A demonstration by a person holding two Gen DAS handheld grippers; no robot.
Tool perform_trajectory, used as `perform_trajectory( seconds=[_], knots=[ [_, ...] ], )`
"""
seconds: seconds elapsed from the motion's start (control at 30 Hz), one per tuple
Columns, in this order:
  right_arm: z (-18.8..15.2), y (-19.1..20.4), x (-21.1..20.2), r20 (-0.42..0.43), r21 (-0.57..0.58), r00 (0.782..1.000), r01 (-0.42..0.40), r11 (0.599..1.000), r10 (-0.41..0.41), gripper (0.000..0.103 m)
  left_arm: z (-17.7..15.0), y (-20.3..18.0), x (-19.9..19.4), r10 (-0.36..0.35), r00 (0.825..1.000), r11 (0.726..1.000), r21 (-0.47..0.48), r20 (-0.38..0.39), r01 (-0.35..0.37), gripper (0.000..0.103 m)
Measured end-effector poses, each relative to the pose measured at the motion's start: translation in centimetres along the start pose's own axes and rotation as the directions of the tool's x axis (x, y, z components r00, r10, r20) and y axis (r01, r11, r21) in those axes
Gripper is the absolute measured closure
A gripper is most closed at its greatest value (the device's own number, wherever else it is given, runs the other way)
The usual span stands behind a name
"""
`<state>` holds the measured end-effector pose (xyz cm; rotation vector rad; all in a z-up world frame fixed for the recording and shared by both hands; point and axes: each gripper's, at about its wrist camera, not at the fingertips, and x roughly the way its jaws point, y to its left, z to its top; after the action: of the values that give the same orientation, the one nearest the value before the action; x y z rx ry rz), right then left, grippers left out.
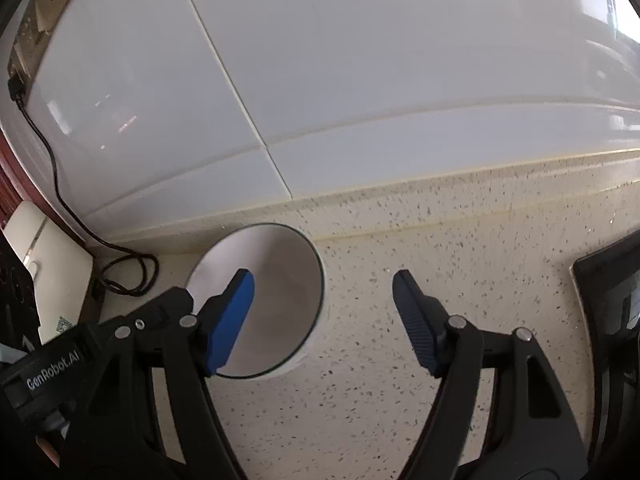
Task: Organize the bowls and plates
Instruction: 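Move both tools to the green-rimmed white bowl by the wall, then grasp the green-rimmed bowl rim with the left tool while the right tool grips it too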
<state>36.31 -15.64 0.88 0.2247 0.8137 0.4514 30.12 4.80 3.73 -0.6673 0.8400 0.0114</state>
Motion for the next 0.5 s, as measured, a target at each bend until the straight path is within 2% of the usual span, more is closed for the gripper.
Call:
perform_trajectory(
  seconds=[0.07,0.23,0.5],
  knots=[
    [-0.1,-0.2,0.4,-0.005,0.005,1.0,0.003,1.0,-0.002,0.032,0.1,0.3,0.3,0.001,1.0,1.0,0.005,-0.006,-0.001,0.064],
    [-0.6,0.0,1.4,-0.034,-0.011,0.999,0.005,1.0,-0.006,0.044,0.3,1.2,1.0,0.016,1.0,1.0,0.011,-0.011,-0.016,0.075],
    [-1.1,0.6,2.5,-0.058,-0.036,0.998,0.002,0.999,-0.004,0.056,0.2,1.2,1.1,0.037,0.999,0.999,0.04,-0.024,-0.036,0.079]
  ],
)
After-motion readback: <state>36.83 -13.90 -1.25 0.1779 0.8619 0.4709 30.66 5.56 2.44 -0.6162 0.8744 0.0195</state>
